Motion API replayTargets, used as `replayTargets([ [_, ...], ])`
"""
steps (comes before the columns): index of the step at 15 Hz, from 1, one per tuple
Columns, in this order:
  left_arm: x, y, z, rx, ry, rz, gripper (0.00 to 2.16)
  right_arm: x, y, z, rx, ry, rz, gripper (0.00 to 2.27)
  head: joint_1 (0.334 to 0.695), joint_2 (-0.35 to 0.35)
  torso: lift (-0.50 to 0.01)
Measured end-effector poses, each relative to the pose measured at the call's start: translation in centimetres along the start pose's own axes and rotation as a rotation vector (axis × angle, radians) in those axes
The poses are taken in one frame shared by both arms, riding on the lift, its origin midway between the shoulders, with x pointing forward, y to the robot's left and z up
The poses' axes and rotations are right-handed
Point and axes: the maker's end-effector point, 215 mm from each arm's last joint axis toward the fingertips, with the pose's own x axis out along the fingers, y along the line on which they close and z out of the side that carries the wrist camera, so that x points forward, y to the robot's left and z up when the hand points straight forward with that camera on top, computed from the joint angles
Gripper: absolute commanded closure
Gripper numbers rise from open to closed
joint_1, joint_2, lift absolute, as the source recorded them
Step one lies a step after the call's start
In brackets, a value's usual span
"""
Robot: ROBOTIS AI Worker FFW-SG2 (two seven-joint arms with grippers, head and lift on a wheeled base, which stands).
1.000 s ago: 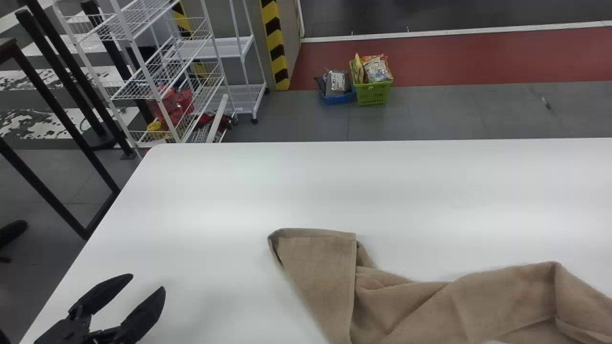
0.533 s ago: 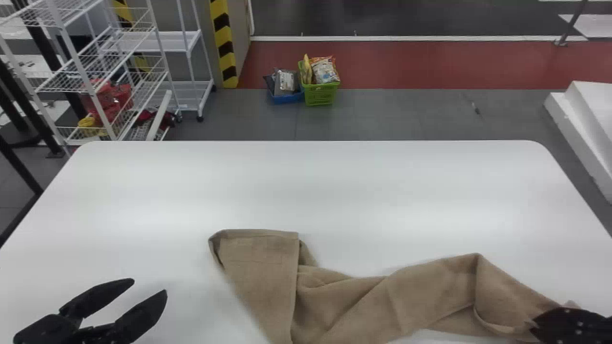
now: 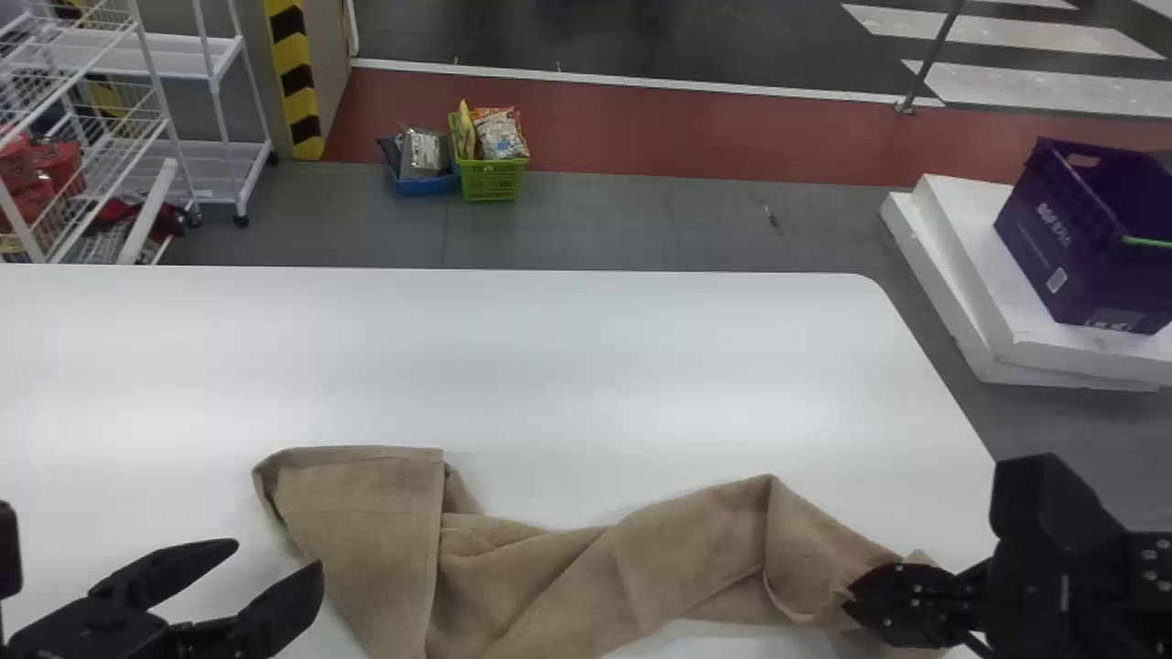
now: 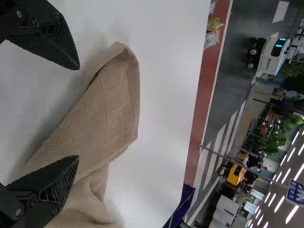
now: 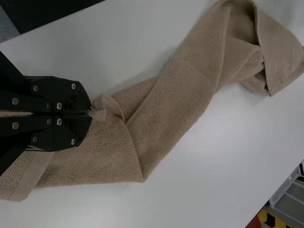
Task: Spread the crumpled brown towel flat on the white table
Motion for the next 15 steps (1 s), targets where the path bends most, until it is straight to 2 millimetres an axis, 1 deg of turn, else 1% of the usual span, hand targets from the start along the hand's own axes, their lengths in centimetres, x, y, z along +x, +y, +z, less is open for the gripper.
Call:
replayTargets([
  [1,0.7,-0.9,0.4,0.013,-0.004,-0.009,0.17,0.0,0.0,0.0,0.002,0.000,-0.001,1.12,0.695,-0.223,-0.123],
  [4,2.5,-3.3,1.5,0.056,-0.008,-0.043,0.17,0.0,0.0,-0.1,0.005,0.001,-0.003,1.12,0.695,-0.259,-0.123],
  [6,3.8,-4.6,1.3,0.089,0.007,-0.052,0.16,-0.1,0.0,-0.2,0.007,0.004,-0.003,1.12,0.695,-0.295,-0.123],
  [10,6.3,-7.2,0.6,0.141,0.039,-0.087,0.16,-0.1,-0.1,-0.4,0.010,0.005,-0.007,1.12,0.695,-0.340,-0.123],
  [13,8.1,-8.0,-0.4,0.183,0.078,-0.096,0.16,-0.1,-0.1,-0.4,0.015,0.001,-0.009,1.12,0.695,-0.350,-0.123],
  [15,9.0,-8.1,-0.6,0.228,0.107,-0.083,0.16,-0.1,-0.1,-0.4,0.019,-0.001,-0.010,1.12,0.695,-0.350,-0.123],
])
